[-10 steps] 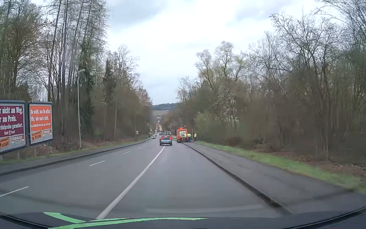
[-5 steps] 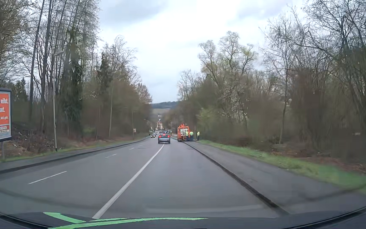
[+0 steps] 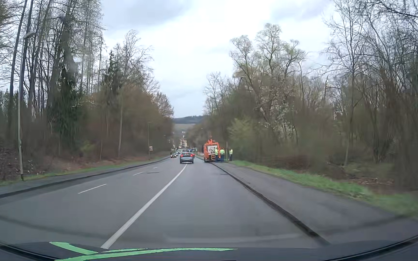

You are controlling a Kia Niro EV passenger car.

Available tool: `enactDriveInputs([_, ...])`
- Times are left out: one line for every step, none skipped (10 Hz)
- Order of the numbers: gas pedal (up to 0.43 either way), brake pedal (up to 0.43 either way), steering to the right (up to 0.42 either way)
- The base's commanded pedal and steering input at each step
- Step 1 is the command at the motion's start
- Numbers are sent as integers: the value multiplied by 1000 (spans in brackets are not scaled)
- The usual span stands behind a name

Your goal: Follow the waypoints while adhering to traffic rules and regulations

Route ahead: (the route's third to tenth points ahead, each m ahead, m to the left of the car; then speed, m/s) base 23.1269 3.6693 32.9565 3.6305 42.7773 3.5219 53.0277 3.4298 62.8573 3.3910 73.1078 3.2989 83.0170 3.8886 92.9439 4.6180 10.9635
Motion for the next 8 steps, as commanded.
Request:
enactDriveInputs([0,244,-13])
enactDriveInputs([0,238,-13])
enactDriveInputs([0,244,-13])
enactDriveInputs([0,238,-13])
enactDriveInputs([0,244,-13])
enactDriveInputs([0,244,-14])
enactDriveInputs([0,238,-16])
enactDriveInputs([0,238,-17])
